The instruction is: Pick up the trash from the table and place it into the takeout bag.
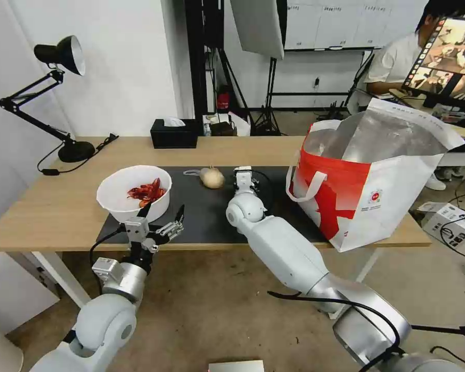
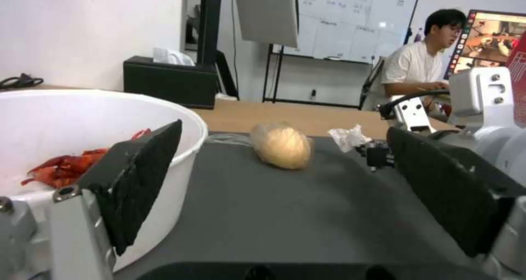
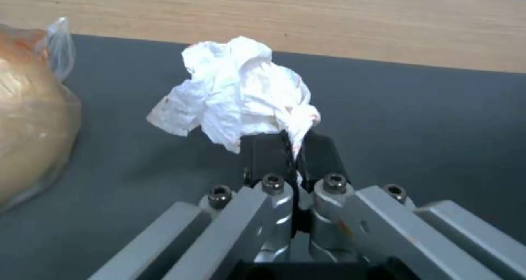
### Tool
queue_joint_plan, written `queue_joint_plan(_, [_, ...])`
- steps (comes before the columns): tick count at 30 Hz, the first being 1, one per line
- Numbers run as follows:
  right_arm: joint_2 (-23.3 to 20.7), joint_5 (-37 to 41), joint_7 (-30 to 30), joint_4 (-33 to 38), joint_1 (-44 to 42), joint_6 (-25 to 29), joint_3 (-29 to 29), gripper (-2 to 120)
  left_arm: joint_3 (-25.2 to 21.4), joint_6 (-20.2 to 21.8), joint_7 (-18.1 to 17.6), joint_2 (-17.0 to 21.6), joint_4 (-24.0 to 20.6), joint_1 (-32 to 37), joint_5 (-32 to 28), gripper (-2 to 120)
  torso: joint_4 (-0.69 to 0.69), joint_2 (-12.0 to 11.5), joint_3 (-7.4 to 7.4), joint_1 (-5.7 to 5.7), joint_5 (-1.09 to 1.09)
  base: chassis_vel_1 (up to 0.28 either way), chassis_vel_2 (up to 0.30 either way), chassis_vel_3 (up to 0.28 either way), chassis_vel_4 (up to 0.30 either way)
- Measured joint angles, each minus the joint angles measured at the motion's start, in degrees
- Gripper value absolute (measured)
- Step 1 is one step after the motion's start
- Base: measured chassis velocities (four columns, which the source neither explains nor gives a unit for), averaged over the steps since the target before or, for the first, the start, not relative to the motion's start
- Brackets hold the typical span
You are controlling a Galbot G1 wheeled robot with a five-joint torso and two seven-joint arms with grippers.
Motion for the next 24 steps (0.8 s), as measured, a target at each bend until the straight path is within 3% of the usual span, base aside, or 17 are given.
queue_joint_plan(9, [-1.31,-2.09,0.81,3.41,-1.27,1.79,0.04,0,0.17,0.0,0.01,0.01,-0.34,-0.03,0.05,100,0.01,0.0,0.0,0.0,0.0,0.0,0.0,0.0,0.0])
queue_joint_plan(19, [-8.33,-3.92,1.58,19.01,-7.8,6.18,0.26,0,-0.41,0.0,0.0,0.31,-0.47,0.84,-0.02,100,0.0,0.0,0.0,0.0,0.01,0.0,0.0,0.0,0.0])
queue_joint_plan(24, [-10.91,-7.22,-3.94,25.59,-10.99,11.71,0.72,0,-0.75,0.0,-0.01,0.08,-0.47,1.03,-0.05,100,0.0,0.0,0.0,0.0,0.01,0.0,0.0,0.0,0.0])
